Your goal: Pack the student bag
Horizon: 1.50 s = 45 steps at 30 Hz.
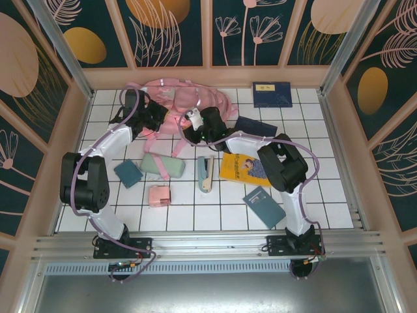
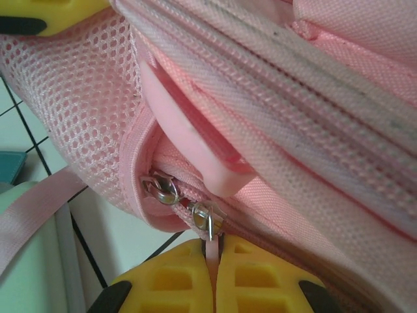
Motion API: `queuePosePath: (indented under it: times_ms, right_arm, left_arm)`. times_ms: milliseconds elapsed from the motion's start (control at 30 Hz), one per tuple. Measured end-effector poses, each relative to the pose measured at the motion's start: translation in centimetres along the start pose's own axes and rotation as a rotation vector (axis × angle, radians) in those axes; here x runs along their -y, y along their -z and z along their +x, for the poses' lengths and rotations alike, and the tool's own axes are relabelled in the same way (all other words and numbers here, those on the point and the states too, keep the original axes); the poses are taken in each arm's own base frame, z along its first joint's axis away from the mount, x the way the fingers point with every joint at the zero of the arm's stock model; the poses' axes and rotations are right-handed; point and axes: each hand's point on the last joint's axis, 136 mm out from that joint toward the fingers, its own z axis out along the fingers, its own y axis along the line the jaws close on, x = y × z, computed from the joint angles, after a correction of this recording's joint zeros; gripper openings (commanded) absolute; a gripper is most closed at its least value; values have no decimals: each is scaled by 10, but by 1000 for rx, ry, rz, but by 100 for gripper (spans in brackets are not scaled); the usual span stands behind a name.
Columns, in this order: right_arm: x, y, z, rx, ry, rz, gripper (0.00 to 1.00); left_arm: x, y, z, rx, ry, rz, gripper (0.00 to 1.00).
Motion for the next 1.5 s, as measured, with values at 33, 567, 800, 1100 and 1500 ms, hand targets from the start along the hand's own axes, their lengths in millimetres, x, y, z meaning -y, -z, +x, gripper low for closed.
queuePosePath:
  times_ms: [33,567,800,1100,1500]
  right_arm:
    - [-1,0,2,-8,-9,-7,0]
    - [1,3,22,-83,-106,-40,0]
    - [24,9,34,-114,-133,23,0]
    - [54,38,51,-147,-143,126,0]
    - [126,74,62,-146,-186,287,0]
  left_arm:
    - [-1,0,0,-1,-1,-5,0]
    - [-11,0,1,1,-9,-40,0]
    - [-22,-2,0,5,-4,-63,0]
    - [-30,-1,-4,13,-7,-77,0]
    - [-48,4,-19,29,-14,-114,0]
